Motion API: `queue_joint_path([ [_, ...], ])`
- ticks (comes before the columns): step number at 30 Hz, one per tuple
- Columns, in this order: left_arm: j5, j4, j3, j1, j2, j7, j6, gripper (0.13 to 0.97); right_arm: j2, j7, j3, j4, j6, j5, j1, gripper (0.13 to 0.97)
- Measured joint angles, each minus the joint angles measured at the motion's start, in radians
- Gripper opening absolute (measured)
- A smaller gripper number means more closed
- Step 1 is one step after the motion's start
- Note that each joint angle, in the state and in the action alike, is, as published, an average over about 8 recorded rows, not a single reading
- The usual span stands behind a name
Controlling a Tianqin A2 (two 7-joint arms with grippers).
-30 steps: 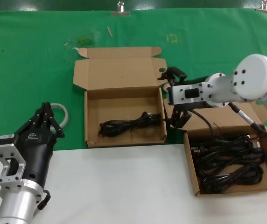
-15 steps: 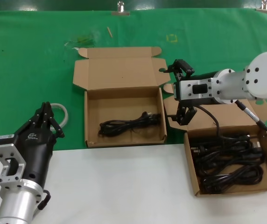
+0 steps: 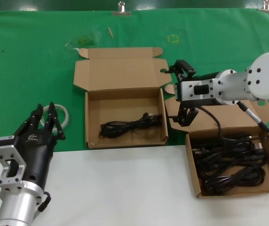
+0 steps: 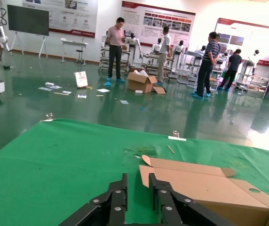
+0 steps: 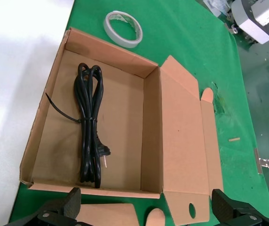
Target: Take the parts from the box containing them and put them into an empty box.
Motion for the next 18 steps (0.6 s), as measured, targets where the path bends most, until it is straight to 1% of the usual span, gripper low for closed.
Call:
queue_joint_path([
  [8, 0.0, 0.0, 0.0, 0.0, 0.0, 0.0, 0.0, 0.299, -0.001, 0.005, 0.016, 0.019, 0.022, 0.018, -0.027, 0.966],
  [9, 0.0, 0.0, 0.0, 0.0, 0.0, 0.0, 0.0, 0.299, -0.002, 0.006, 0.022, 0.026, 0.029, 0.024, -0.035, 0.966],
  [17, 0.0, 0.0, 0.0, 0.0, 0.0, 0.0, 0.0, 0.47, -0.006, 0.023, 0.079, 0.094, 0.106, 0.086, -0.129, 0.966],
  [18, 0.0, 0.0, 0.0, 0.0, 0.0, 0.0, 0.0, 0.47, -0.007, 0.026, 0.086, 0.103, 0.116, 0.095, -0.142, 0.966],
])
